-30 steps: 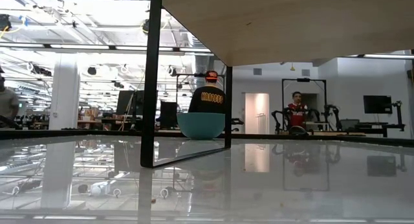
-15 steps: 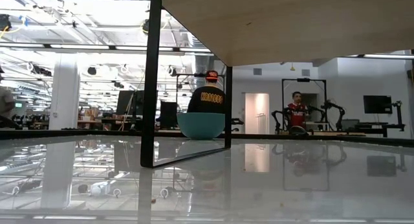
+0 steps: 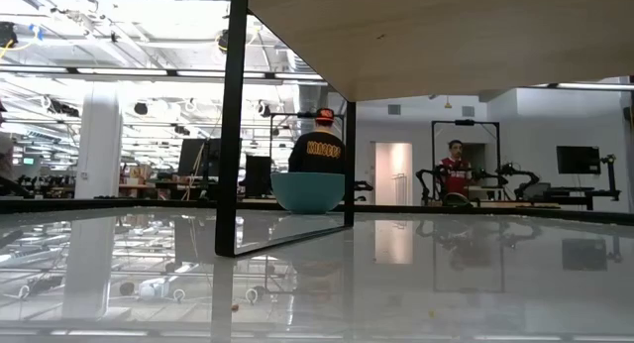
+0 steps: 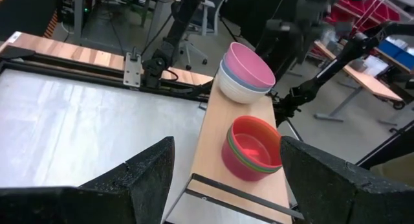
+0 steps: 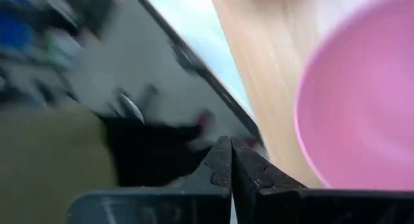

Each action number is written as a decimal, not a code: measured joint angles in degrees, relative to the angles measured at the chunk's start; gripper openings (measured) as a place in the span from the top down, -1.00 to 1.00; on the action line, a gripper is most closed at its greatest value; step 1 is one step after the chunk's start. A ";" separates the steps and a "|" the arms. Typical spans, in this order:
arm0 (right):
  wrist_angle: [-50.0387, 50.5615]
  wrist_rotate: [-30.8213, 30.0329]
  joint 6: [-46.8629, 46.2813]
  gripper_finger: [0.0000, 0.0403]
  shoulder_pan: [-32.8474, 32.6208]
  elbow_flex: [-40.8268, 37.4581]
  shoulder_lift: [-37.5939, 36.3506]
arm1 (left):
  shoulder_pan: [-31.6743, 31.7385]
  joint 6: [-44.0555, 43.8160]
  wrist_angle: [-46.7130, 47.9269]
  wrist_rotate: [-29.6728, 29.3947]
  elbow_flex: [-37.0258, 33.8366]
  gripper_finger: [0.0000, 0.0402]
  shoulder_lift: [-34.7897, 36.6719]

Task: Place and stack bowls onto a shelf
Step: Stack the pink bowl on top of the blue bowl on the shelf, then stack the green bowl on top of pink bowl on the shelf

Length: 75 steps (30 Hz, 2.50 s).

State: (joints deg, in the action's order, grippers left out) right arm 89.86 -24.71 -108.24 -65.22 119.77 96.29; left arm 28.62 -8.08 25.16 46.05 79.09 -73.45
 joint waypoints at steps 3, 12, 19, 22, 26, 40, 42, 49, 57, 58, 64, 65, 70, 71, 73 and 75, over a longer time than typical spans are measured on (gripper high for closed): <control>0.02 -10.21 -0.98 0.91 1.49 0.10 -3.22 | 0.00 -0.47 0.01 0.01 0.00 -0.31 0.00; 0.25 -14.65 14.98 0.91 19.90 -0.07 -4.15 | -1.18 -2.28 0.01 -0.29 0.00 -0.31 0.00; -1.15 -24.53 37.01 0.83 29.82 -0.11 -3.26 | -2.40 -3.30 0.97 0.33 0.00 -0.31 -0.02; -3.72 -26.23 48.76 0.79 37.91 -0.03 -3.45 | -2.05 -4.95 1.08 1.53 0.00 -0.31 0.30; -11.57 -16.68 69.57 0.78 49.56 -0.05 -2.44 | -0.83 -1.16 3.96 -2.85 0.06 -0.31 1.86; -15.28 3.64 88.25 0.30 69.66 -0.05 -0.42 | -1.51 41.02 21.47 -27.54 -3.48 -0.31 -9.74; -15.06 3.69 88.73 0.28 70.21 -0.05 -0.64 | -1.51 46.55 20.49 -29.37 -3.48 -0.31 -12.93; -13.19 4.02 89.26 0.28 69.89 -0.05 -0.65 | -0.42 57.38 12.35 -39.01 -3.50 -0.31 -24.34; -9.30 4.00 86.36 0.32 67.65 -0.05 -0.65 | 4.10 59.28 7.56 -41.49 -3.50 -0.18 -33.07; -8.89 4.00 85.94 0.32 67.36 -0.05 -0.65 | 4.49 59.51 7.51 -42.48 -3.50 -0.11 -33.99; -8.65 4.00 85.75 0.33 65.71 -0.05 -0.65 | 5.40 59.49 7.13 -46.94 -3.50 0.47 -37.50; -8.65 4.00 85.70 0.33 65.44 -0.05 -0.65 | 5.40 59.40 7.37 -47.22 -3.52 0.59 -37.53; -8.36 3.82 85.63 0.33 64.54 -0.05 -0.74 | 5.18 56.97 9.58 -48.42 -3.52 0.96 -35.45; -8.23 3.80 85.63 0.33 64.41 -0.05 -0.74 | 5.17 56.34 10.37 -48.50 -3.51 0.97 -34.76; -8.20 3.81 85.64 0.33 64.36 -0.05 -0.83 | 4.88 55.48 13.15 -48.20 -3.50 0.99 -33.02; -8.02 3.80 85.88 0.33 64.09 -0.05 -0.85 | 4.26 55.15 16.47 -46.91 -3.52 1.00 -30.40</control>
State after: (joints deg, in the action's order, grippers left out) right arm 81.84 -20.91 -22.36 -1.14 119.72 95.44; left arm 32.88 47.07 41.62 -0.86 75.57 -103.85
